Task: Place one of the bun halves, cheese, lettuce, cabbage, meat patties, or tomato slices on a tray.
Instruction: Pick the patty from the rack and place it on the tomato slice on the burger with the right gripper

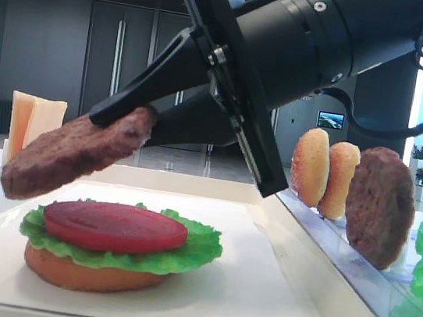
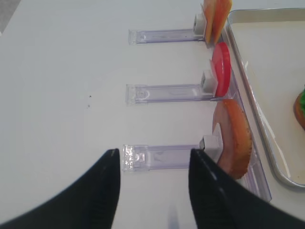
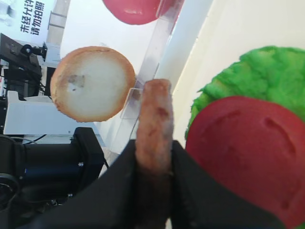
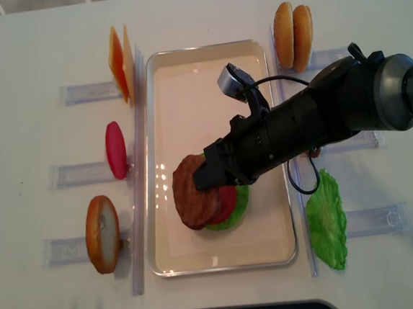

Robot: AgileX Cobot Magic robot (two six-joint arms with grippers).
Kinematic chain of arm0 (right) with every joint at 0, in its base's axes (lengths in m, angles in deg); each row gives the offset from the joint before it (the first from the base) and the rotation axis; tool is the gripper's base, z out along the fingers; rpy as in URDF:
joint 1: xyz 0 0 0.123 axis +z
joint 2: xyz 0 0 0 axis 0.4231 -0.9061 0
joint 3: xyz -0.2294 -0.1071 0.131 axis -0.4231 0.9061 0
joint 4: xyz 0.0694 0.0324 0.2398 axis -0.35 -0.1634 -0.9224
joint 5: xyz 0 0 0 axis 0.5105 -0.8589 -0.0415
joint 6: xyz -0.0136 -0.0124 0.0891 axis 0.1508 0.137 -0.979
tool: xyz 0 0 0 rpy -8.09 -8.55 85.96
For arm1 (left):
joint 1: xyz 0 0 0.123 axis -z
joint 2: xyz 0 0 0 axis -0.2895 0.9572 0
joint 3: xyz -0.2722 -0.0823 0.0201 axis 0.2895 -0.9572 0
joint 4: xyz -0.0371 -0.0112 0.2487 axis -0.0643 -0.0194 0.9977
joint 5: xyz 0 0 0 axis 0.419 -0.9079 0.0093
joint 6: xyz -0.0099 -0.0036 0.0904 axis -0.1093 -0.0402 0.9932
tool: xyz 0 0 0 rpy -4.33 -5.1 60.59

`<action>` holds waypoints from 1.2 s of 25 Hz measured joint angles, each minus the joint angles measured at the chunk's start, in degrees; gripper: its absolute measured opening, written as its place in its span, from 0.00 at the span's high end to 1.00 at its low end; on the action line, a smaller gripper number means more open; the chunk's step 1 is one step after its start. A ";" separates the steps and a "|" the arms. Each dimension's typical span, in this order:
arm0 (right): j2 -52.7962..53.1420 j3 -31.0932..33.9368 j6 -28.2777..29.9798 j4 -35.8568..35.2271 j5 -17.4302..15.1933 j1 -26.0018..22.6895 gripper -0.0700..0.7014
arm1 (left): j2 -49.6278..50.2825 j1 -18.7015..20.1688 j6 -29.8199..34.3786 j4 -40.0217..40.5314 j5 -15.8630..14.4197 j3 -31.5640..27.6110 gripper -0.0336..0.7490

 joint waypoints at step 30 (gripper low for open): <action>0.00 0.00 0.00 2.08 1.96 0.00 0.69 | 0.00 0.00 0.00 0.00 0.00 0.00 0.52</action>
